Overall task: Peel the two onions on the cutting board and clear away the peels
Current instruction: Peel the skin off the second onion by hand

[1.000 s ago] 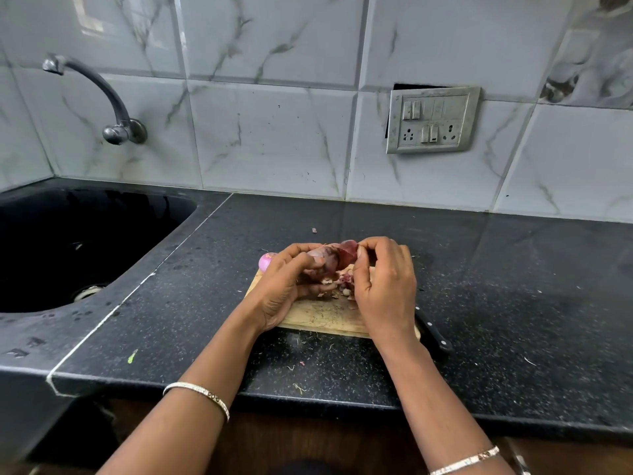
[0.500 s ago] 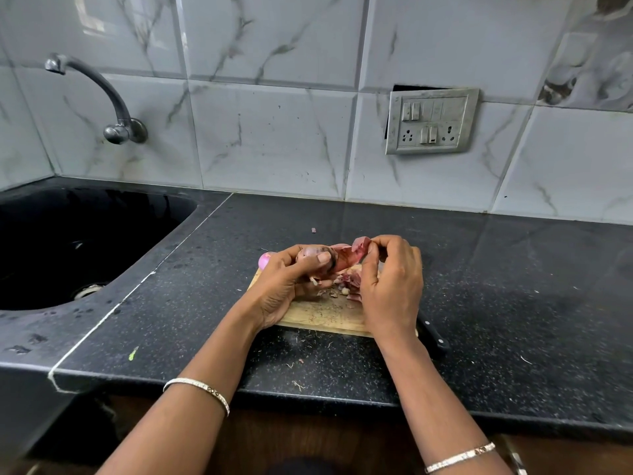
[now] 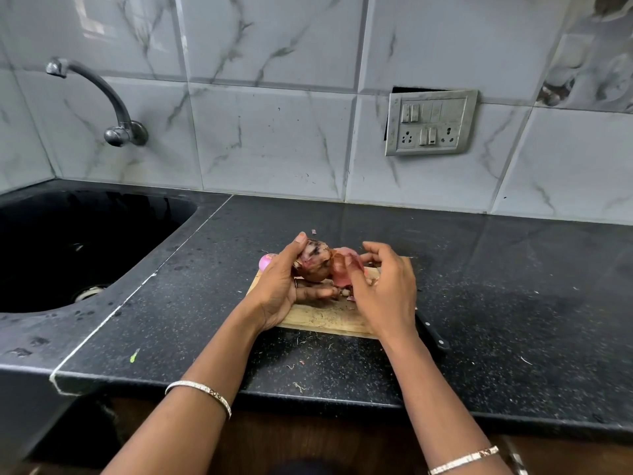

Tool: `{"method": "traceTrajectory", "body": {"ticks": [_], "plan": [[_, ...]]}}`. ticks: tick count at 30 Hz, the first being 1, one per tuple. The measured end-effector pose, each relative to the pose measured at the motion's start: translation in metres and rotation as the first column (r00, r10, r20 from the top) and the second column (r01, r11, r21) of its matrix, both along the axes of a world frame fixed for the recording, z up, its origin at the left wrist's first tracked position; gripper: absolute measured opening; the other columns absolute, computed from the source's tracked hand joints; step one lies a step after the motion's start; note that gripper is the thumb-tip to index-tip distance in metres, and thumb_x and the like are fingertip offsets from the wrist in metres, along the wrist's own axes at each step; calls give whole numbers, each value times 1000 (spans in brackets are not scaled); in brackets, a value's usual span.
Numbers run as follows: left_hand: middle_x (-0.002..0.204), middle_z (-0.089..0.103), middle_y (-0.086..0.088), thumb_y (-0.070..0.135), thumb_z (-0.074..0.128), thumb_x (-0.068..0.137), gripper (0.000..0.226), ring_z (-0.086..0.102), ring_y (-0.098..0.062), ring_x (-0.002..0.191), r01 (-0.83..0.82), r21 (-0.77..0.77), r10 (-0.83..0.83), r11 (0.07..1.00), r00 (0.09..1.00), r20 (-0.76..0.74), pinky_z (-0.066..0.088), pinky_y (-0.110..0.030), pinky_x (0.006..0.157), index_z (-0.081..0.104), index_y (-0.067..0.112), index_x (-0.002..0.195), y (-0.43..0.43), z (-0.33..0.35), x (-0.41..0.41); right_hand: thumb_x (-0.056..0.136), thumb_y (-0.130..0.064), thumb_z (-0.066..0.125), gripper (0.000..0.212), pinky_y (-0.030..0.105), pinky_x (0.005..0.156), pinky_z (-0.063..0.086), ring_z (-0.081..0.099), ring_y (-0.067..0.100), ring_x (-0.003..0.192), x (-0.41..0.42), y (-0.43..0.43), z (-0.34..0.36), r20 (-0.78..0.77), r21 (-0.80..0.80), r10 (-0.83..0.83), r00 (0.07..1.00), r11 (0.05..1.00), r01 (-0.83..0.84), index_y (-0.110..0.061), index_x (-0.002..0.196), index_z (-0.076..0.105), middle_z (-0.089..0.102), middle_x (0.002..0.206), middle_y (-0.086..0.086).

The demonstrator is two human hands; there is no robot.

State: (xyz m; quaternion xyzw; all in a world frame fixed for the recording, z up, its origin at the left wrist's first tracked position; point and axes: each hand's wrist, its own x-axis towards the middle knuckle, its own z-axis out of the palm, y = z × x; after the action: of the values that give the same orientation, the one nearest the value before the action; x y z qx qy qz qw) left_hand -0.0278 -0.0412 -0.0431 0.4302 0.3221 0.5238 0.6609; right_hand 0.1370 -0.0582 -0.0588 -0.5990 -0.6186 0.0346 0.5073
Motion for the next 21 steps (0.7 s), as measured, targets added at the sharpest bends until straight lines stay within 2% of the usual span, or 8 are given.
{"method": "traceTrajectory", "body": {"ticks": [2, 5, 8, 11, 14, 17, 19, 21], "plan": [[94, 74, -22, 46, 50, 102, 51, 73, -32, 65, 3, -3, -3, 1000, 1000, 3, 62, -30, 53, 71, 0, 102, 1, 0, -1, 91, -41, 69, 27, 25, 84, 40, 55, 7, 106, 0, 0, 1, -36, -78, 75, 997, 994, -77, -26, 113, 72, 67, 99, -17], [91, 74, -21, 46, 51, 101, 50, 71, -28, 61, -12, -8, 12, 1000, 1000, 11, 60, -30, 50, 71, 0, 101, 2, -1, -2, 90, -27, 72, 10, 6, 72, 39, 58, -7, 87, -1, -3, 4, -73, -105, 161, 984, 980, -169, -21, 94, 79, 71, 85, -15], [91, 72, -21, 46, 51, 102, 50, 69, -27, 62, -21, -6, 21, 1000, 1000, 12, 59, -30, 47, 68, 0, 100, 5, -4, -2, 87, -13, 71, 9, 19, 62, 39, 60, 9, 81, -1, -4, 5, -97, -107, 143, 985, 982, -153, -17, 81, 77, 70, 72, -11], [93, 72, -21, 55, 49, 100, 58, 65, -27, 65, -20, 8, 20, 1000, 1000, -23, 58, -30, 49, 67, 0, 106, 8, -6, -4, 86, -10, 67, 16, 29, 78, 44, 64, 22, 80, -1, -3, 3, -163, -111, 125, 979, 983, -144, -17, 74, 74, 68, 66, -9], [95, 70, -18, 58, 71, 86, 66, 64, -22, 62, 6, 56, -2, 998, 998, -69, 59, -28, 54, 62, 0, 117, 8, -7, -5, 91, -17, 68, 22, 29, 67, 40, 59, 14, 67, 0, -3, 3, -240, -108, 124, 963, 982, -153, -16, 70, 72, 66, 63, -3], [91, 69, -14, 26, 93, 67, 75, 65, -19, 57, 7, 79, -1, 997, 997, -75, 57, -25, 51, 48, 4, 123, 8, -10, -5, 93, -27, 69, 32, 32, 81, 42, 52, 16, 56, -1, -5, 5, -290, -77, 148, 945, 981, -177, -8, 67, 69, 65, 61, 3], [87, 68, -14, 15, 91, 70, 71, 64, -18, 54, -4, 67, 9, 998, 997, -75, 56, -24, 48, 45, 5, 123, 9, -11, -5, 93, -29, 68, 32, 32, 82, 45, 55, 13, 57, -1, -5, 6, -297, -84, 139, 945, 982, -170, -9, 69, 72, 67, 62, -1], [89, 66, -18, 20, 83, 75, 64, 64, -20, 55, 2, 63, 4, 998, 996, -93, 56, -24, 49, 46, 4, 123, 10, -11, -5, 91, -37, 69, 28, 35, 74, 53, 64, 8, 67, -2, -3, 6, -315, -111, 98, 944, 984, -139, -15, 76, 77, 71, 67, -4]]}}
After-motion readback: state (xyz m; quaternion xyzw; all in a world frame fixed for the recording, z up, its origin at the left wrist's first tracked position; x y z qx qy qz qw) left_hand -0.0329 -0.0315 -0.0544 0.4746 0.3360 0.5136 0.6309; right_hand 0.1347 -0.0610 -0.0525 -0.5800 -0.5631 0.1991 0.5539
